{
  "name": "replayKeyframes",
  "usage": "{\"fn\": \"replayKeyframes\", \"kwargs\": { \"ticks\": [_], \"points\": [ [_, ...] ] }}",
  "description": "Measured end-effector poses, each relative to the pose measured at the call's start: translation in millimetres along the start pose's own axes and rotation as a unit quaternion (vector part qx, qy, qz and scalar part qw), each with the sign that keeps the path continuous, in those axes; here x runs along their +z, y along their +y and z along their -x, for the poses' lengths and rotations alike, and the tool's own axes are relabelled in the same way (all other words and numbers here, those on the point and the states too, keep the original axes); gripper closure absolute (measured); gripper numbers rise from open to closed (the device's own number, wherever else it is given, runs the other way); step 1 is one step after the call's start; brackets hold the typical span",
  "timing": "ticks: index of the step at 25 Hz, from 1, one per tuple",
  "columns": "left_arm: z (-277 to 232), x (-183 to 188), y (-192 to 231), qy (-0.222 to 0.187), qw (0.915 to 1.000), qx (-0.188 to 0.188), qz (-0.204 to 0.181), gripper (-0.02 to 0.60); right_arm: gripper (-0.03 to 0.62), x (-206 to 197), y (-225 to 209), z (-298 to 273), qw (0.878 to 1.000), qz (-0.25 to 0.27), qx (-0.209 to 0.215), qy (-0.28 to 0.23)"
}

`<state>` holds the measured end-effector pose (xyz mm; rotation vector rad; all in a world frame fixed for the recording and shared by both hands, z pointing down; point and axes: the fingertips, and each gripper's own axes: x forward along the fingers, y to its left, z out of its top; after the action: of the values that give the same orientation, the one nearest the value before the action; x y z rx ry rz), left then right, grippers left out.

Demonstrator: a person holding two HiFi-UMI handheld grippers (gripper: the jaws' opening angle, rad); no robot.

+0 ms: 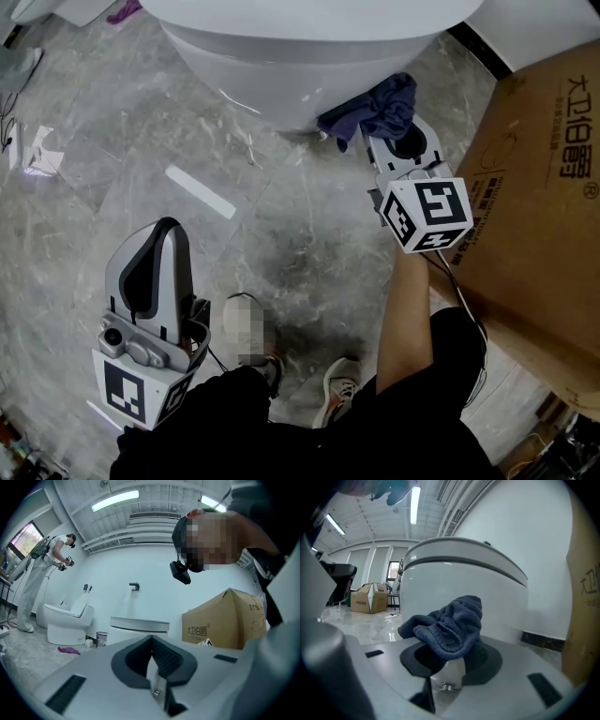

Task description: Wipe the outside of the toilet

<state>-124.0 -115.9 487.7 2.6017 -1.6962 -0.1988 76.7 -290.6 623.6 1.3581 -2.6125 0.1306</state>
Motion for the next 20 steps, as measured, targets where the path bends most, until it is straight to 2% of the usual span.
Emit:
{"fn": "replayKeyframes", "kwargs": {
  "ticks": [20],
  "points": [
    [-4.1, -11.3, 12.3, 0.007, 0.9998, 0.002, 0.017, 0.571, 0.473, -84.2, -17.4, -28.3, 0.997, -0.021, -0.012, 0.067]
  ]
}}
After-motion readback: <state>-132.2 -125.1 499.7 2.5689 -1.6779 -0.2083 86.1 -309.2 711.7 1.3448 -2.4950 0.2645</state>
